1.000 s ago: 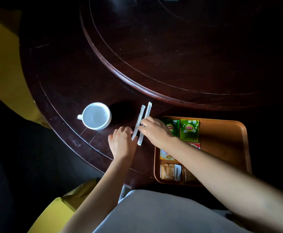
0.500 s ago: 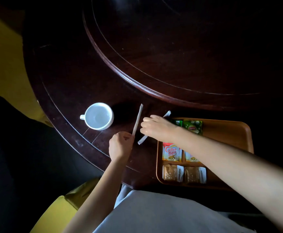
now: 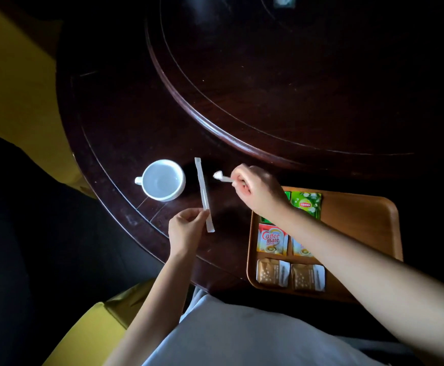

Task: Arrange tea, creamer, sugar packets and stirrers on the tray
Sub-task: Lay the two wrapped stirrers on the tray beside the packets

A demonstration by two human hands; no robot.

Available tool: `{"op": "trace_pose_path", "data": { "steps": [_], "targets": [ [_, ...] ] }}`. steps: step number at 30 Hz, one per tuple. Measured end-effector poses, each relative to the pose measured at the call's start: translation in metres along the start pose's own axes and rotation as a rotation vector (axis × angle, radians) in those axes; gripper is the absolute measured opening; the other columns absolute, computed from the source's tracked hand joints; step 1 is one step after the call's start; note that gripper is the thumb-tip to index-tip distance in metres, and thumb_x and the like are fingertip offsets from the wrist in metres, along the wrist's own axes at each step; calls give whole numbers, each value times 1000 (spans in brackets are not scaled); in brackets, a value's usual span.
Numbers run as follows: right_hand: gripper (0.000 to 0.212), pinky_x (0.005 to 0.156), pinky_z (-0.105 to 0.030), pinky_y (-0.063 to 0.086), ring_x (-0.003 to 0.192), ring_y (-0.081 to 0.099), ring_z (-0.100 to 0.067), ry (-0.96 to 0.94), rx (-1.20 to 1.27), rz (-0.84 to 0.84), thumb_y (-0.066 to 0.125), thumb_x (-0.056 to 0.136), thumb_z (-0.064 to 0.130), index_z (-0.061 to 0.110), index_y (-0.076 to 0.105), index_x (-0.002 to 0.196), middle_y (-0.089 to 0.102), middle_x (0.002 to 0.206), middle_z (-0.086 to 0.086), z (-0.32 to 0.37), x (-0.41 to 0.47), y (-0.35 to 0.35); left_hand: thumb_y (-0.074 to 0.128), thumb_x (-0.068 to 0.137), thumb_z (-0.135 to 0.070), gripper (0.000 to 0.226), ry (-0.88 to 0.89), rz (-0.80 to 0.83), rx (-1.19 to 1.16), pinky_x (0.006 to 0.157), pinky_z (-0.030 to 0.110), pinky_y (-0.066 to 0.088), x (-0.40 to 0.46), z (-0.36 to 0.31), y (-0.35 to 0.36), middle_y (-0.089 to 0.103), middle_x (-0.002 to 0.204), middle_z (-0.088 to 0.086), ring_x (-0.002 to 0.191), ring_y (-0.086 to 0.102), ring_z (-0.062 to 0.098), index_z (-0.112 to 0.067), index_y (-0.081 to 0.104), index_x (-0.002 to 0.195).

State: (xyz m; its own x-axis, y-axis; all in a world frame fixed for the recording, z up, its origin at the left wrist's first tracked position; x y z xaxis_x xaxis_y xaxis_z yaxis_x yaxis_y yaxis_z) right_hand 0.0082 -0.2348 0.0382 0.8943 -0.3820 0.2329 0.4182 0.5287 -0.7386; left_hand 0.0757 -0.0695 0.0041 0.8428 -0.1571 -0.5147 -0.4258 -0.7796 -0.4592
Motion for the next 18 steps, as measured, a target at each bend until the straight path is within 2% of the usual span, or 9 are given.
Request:
{"op": "trace_pose_path", "data": {
  "steps": [2, 4, 5, 7, 10, 12, 14, 16, 18],
  "targets": [
    [4, 65, -36, 52, 69, 65, -26, 314, 221, -114, 62, 80, 0, 3, 60, 82, 68, 75, -15, -7, -4, -10, 71, 76, -22, 18, 5, 23, -13, 54, 25, 50, -6, -4, 2, 64, 56, -4, 51, 58, 8, -28, 67, 59],
    [8, 63, -18, 50, 66, 65, -8, 563, 459, -185, 64, 79, -3, 2, 58, 82, 68, 76, -13, -14, -15, -20, 71, 76, -22, 19, -5, 49, -27, 40, 21, 46, -13, -8, 7, 58, 45, -8, 37, 50, 5, -26, 68, 58],
    [7, 59, -9, 47, 61, 64, 1, 627, 542, -224, 62, 80, -6, -2, 57, 82, 66, 72, -11, -17, -23, -25, 70, 76, -23, 16, -7, 66, -28, 39, 22, 45, -17, -9, 11, 57, 42, -9, 35, 49, 6, -25, 69, 60],
    [4, 52, -4, 45, 53, 63, 7, 701, 616, -285, 59, 82, -9, -7, 58, 84, 63, 65, -5, -24, -43, -37, 70, 75, -25, 9, 31, 92, 18, 47, 25, 44, -26, -13, 22, 59, 47, -7, 41, 50, 8, -20, 72, 68],
    [13, 58, -18, 47, 57, 63, -6, 817, 596, -321, 58, 82, -6, 3, 58, 73, 62, 63, -9, -41, -79, -55, 71, 74, -23, 7, 151, 152, 127, 60, 25, 46, -41, -18, 43, 67, 64, -1, 56, 57, 7, -17, 74, 74],
    [25, 60, -23, 43, 57, 56, -9, 906, 552, -347, 60, 81, -4, 14, 55, 65, 61, 71, -13, -57, -102, -66, 72, 73, -24, 9, 240, 201, 211, 62, 13, 46, -56, -20, 60, 69, 71, -3, 62, 60, 3, -17, 75, 77],
    [21, 51, -14, 40, 54, 52, -8, 973, 492, -358, 60, 83, -1, 13, 55, 68, 58, 73, -13, -73, -123, -78, 73, 72, -27, 13, 307, 238, 275, 54, 0, 39, -72, -22, 79, 68, 68, -7, 59, 57, -4, -17, 75, 78],
    [9, 38, -5, 35, 49, 54, -2, 1028, 455, -359, 60, 84, 0, 5, 59, 77, 55, 67, -7, -89, -142, -90, 72, 71, -31, 15, 346, 276, 331, 52, 2, 37, -89, -23, 100, 73, 71, -5, 63, 62, 2, -18, 75, 77],
    [4, 38, -4, 37, 49, 53, -4, 1067, 401, -344, 59, 84, 0, -2, 62, 86, 54, 62, -1, -104, -157, -98, 69, 72, -27, 12, 364, 331, 392, 55, 12, 42, -105, -23, 121, 76, 76, 0, 74, 68, 10, -17, 75, 76]
  ]
}}
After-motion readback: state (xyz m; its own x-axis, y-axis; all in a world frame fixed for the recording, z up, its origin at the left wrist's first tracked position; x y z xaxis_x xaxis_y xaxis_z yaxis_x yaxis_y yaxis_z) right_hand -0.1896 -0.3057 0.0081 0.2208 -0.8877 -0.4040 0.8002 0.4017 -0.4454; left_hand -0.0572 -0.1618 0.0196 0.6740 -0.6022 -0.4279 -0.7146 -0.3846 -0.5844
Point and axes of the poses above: each hand's wrist, its own x-axis towards the middle knuckle, its own y-axis out of the palm, z = x × y, the point moved 2 cm from there along x, towards the middle knuckle
